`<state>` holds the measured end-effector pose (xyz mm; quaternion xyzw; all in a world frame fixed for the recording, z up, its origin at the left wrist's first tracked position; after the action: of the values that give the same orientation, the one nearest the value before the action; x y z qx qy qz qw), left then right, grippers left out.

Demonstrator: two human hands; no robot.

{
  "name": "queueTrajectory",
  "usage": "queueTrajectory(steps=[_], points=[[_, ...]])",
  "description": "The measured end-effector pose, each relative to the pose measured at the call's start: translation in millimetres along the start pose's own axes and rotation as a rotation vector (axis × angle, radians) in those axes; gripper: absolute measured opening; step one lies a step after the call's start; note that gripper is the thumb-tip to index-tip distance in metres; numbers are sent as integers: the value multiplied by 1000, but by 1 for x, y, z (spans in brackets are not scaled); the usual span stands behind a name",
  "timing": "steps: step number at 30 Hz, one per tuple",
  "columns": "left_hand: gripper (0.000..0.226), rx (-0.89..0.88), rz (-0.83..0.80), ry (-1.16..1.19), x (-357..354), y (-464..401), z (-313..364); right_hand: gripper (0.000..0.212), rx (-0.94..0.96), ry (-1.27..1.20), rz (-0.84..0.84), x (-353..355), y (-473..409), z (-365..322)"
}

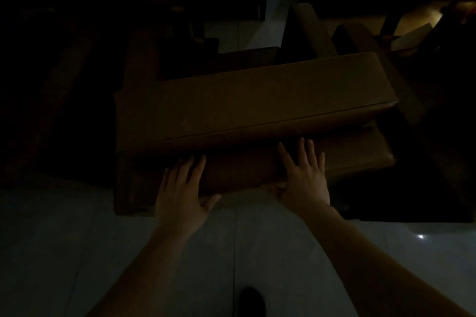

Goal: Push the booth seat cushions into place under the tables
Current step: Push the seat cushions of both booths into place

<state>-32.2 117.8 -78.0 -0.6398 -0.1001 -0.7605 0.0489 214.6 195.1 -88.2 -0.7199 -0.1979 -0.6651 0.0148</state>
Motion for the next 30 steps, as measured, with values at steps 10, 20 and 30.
queueTrajectory(steps=[10, 20, 30], points=[[79, -42, 64, -51, -2, -2, -14, 101, -46, 32, 67, -13, 5, -8], [76, -57, 59, -18, 4, 14, -51, 100, -97, 65, 51, -27, 32, -49], [80, -64, 28, 39, 10, 50, -119, 99, -136, 97, 12, -46, 76, -123]])
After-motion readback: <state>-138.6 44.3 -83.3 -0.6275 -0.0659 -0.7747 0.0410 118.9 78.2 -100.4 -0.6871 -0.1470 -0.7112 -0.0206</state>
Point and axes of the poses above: each hand's wrist, its own y-axis away from the middle knuckle, its own x-axis out of the back of the hand, z = x × y, the point moved 8 cm from there along -y, towards the middle knuckle, and after that the axes turned 4 degrees about x, right-handed, at the moved point
